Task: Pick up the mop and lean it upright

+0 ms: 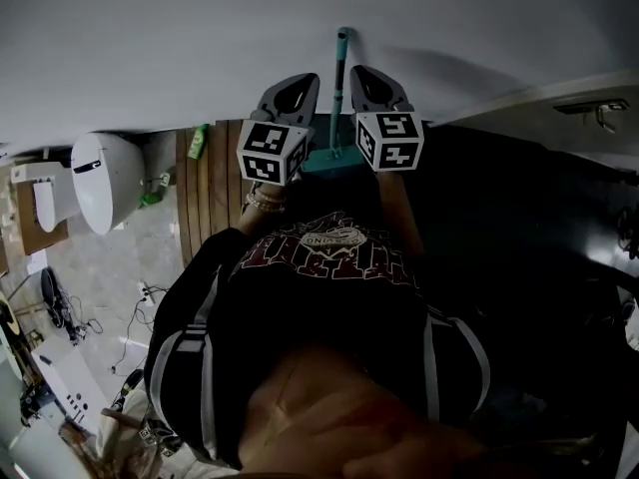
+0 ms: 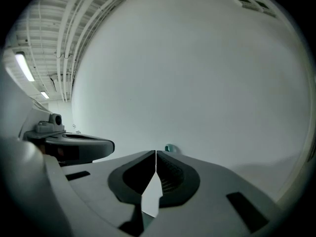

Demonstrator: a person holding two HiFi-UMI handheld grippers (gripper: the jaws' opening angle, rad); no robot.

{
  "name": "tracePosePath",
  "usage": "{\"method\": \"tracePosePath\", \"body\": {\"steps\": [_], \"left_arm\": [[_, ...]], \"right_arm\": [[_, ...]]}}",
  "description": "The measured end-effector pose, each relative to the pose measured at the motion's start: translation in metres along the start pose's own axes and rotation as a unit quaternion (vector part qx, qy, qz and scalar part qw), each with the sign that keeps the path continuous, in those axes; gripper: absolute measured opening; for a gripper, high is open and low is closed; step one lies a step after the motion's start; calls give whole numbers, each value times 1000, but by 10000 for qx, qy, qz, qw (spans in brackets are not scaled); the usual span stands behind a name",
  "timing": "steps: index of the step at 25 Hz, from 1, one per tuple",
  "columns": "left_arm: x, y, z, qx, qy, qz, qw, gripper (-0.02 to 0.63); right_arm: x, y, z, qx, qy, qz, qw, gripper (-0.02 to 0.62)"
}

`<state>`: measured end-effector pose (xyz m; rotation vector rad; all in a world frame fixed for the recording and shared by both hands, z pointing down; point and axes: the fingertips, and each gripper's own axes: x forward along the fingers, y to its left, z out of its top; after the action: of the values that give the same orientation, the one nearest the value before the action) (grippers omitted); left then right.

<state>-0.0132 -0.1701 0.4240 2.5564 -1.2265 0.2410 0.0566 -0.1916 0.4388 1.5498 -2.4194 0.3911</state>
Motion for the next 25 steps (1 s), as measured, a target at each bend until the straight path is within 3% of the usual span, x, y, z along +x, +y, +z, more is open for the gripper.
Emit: {"method": "tracePosePath", "body": {"steps": [10,25], "left_arm": [[4,32,-2,255,188,-479,9983,40],[23,48,3,53,145,-441,9989,40]], "right_arm": [[46,-10,-8,267,89,-547,9981,20],[83,-32,-24,177,509,-642,9965,21]]}}
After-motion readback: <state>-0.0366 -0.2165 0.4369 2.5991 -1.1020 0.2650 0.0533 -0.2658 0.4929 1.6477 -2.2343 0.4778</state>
